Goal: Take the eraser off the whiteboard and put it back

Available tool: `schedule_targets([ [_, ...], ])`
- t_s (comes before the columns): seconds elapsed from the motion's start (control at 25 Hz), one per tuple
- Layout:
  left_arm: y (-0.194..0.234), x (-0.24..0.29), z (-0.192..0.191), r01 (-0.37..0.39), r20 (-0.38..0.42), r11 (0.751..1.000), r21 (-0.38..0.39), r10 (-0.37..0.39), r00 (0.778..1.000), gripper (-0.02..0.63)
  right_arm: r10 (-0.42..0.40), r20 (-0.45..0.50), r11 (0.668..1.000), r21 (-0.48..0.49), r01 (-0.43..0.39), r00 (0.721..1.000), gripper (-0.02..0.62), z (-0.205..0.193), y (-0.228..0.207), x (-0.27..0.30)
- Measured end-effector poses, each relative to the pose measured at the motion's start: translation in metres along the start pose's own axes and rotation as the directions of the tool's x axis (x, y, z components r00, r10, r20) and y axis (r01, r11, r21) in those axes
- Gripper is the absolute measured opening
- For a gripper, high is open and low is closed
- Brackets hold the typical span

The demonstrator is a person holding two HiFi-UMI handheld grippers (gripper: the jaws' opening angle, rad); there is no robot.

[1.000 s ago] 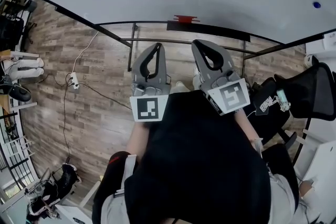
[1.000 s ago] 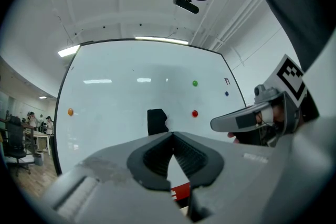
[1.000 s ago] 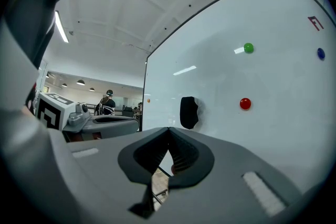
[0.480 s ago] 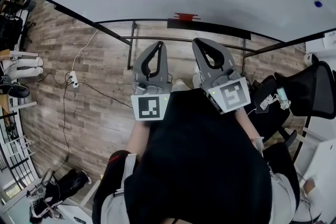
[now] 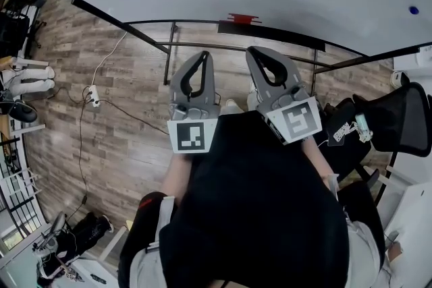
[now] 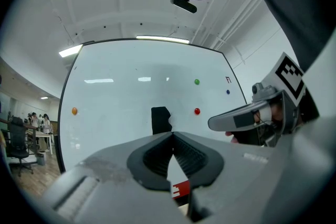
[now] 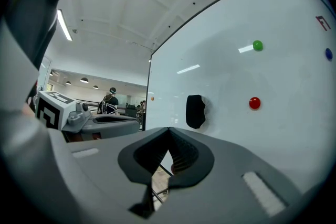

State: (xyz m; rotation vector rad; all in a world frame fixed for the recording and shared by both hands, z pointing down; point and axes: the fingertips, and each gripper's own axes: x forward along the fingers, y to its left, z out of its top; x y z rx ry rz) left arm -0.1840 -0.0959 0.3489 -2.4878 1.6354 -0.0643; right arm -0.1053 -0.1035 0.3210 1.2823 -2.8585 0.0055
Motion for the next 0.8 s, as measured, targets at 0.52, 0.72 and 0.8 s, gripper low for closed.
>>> schedule_targets([
  [0.52, 0.0058, 0.0033, 0.0002, -0.007, 0.001, 1.000, 0.001, 0.007, 1.000, 0.002, 0.017, 0.024, 1.000, 0.004, -0.017, 1.000, 0.000, 0.0035, 0.0005, 0.0073],
  [0.72, 0.0051, 0.0061, 0.0027, 0.002, 0.009, 1.000, 0.011, -0.002, 1.000, 0.003, 0.016, 0.011, 1.000, 0.016, -0.016, 1.000, 0.000, 0.0005, -0.0005, 0.0075],
  [0.8, 0.0056, 0.0072, 0.0019, 0.004, 0.004, 1.000, 0.009, -0.004, 1.000, 0.003, 0.010, -0.005, 1.000, 0.017, -0.010, 1.000, 0.000, -0.0004, -0.0022, 0.0084],
])
